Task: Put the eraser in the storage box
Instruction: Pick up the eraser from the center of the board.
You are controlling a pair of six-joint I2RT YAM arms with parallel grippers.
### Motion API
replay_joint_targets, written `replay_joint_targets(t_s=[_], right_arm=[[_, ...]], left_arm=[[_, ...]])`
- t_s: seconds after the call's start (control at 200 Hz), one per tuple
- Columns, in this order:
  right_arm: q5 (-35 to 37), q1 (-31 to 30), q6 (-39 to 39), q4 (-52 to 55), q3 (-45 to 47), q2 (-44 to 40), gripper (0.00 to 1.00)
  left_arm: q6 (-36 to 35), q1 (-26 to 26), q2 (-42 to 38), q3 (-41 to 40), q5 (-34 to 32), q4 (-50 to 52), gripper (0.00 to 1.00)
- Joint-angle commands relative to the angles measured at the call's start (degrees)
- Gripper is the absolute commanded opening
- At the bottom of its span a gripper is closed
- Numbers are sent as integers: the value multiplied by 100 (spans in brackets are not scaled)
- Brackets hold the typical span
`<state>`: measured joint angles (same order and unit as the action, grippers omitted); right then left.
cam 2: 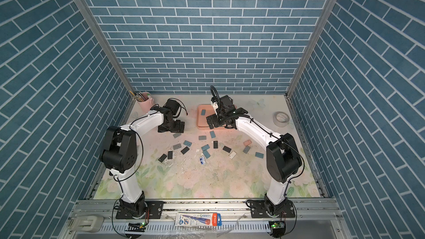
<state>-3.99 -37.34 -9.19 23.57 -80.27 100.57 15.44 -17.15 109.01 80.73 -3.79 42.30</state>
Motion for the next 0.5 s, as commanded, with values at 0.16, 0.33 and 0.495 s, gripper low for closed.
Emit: replay_joint_targets(t_s=[0.16,0.33,0.495], right_arm=[[45,-36,-319,-462,532,-539,98],[136,-36,-316,-457,578,-575,99],[194,-36,-348,-486,626,-576,98]], left_arm=[[-435,141,352,232,524,28,87],[-559,141,603,341,645,83,77],[-621,141,736,332,688,131,69]])
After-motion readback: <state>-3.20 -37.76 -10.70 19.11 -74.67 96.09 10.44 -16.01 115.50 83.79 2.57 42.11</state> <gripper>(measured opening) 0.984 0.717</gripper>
